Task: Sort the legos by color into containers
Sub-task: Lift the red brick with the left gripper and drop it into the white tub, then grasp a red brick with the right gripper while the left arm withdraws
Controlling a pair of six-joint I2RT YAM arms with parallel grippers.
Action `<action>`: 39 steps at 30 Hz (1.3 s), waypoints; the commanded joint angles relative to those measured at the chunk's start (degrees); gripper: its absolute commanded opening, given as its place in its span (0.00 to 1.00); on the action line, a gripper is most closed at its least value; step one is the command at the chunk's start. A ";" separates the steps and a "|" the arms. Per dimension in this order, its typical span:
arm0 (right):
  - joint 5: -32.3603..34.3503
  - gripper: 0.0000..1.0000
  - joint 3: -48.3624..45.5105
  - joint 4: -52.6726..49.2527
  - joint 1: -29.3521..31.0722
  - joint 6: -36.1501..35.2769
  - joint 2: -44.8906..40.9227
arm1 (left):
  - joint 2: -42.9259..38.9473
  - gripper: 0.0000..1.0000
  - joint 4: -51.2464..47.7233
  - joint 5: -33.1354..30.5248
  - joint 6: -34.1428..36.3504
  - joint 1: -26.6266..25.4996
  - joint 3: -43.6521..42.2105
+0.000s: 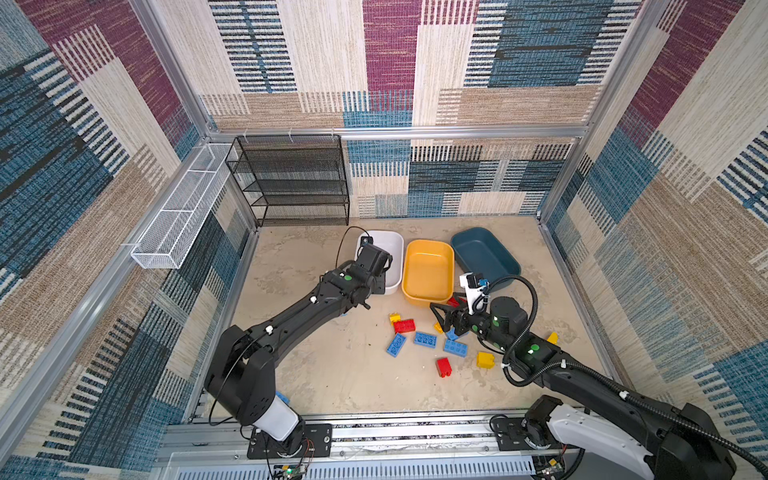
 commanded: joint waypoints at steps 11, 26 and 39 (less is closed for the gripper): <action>3.64 0.87 -1.59 -11.82 3.93 5.49 -2.21 | 22.78 0.16 -7.20 10.52 4.68 6.66 23.32; 8.87 0.80 5.80 -16.91 11.88 5.86 7.65 | 8.43 0.80 -6.66 12.23 2.55 6.75 17.53; 15.23 0.81 16.90 -16.79 16.85 10.77 27.84 | -32.78 0.80 -4.96 14.95 -0.15 4.75 -15.34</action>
